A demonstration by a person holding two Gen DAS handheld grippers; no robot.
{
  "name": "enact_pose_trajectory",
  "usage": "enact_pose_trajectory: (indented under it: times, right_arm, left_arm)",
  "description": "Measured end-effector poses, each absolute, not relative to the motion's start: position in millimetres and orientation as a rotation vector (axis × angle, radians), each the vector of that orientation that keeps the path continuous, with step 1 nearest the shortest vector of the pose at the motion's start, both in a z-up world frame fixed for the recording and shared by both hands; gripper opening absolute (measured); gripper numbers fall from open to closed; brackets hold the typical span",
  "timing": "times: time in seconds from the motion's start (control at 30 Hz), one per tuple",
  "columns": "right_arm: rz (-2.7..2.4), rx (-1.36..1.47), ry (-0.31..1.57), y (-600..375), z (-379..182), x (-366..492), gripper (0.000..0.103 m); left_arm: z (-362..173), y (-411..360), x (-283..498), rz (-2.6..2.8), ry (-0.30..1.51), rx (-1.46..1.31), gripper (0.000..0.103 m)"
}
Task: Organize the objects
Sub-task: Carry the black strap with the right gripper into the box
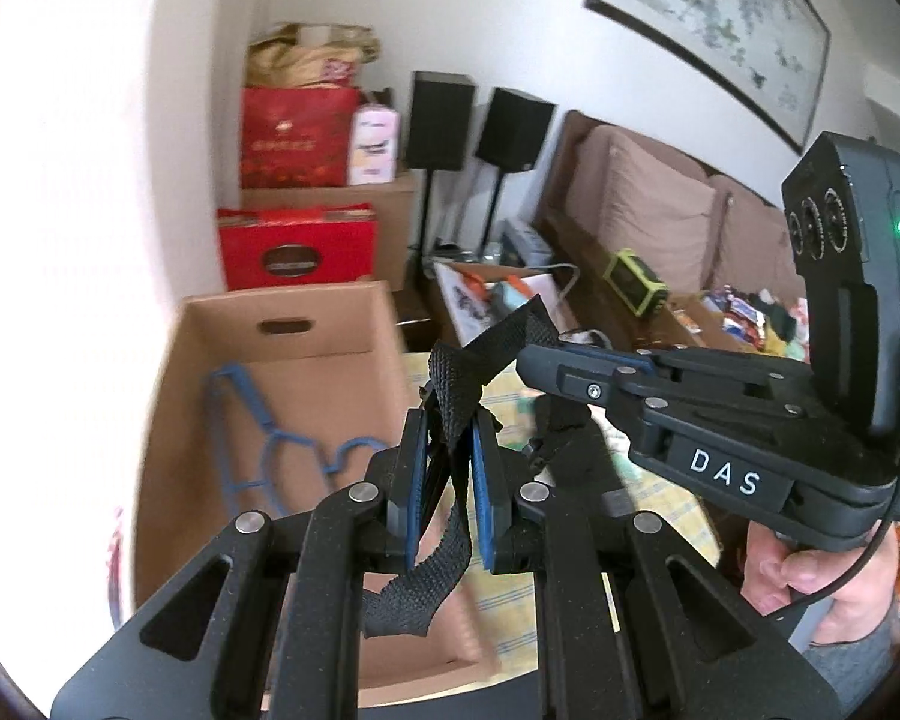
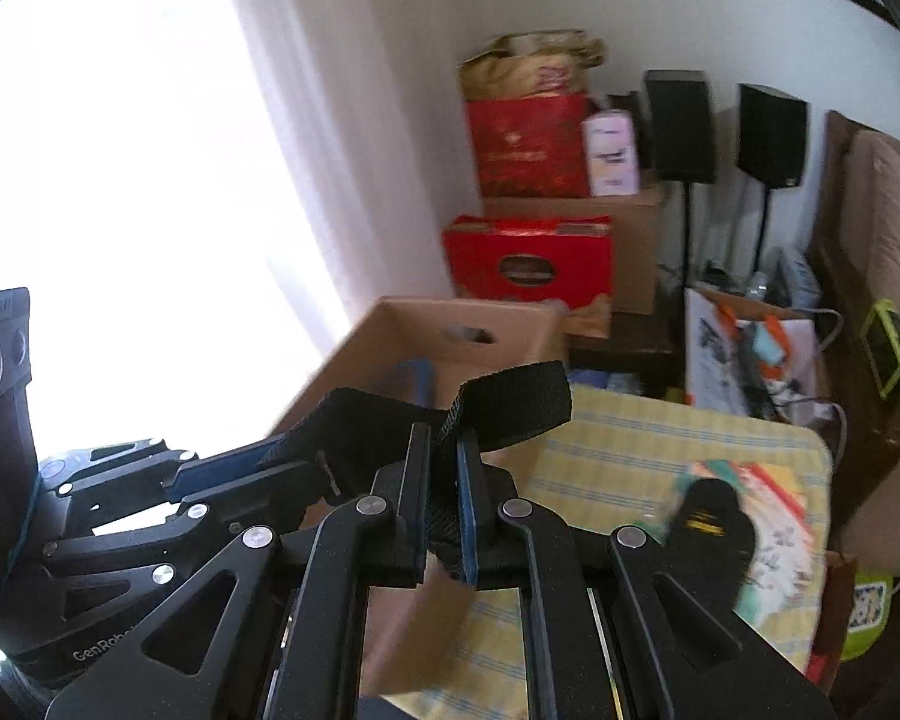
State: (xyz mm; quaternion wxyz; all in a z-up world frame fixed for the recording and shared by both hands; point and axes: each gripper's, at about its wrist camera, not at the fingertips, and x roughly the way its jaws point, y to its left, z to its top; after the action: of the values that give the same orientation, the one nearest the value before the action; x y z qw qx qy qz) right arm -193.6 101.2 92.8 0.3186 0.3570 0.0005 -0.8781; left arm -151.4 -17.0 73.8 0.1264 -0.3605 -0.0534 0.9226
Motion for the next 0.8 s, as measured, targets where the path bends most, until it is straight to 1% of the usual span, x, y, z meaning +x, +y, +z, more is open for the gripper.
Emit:
enact_pose_trajectory:
  times: [0.2,0.4,0.63,0.8]
  right_arm:
    - [-2.230,0.981,0.036,45.6,72.0,-198.2,0.007]
    - [-2.175,1.043,0.069,-1.9,43.7,-206.0,0.007]
    - [-2.115,1.135,0.044,-31.7,6.5,-219.3,0.007]
    - [-2.082,1.192,0.053,-45.0,-15.8,-223.8,0.007]
  left_arm:
    - [57.1,-57.4,-148.9,2.737,-0.170,-1.108,0.013]
    - [31.7,-95.8,-150.3,2.780,-0.227,-1.183,0.013]
    - [0.7,-127.2,-153.9,2.787,-0.308,-1.269,0.013]
    - [-18.3,-138.9,-152.3,2.785,-0.330,-1.313,0.013]
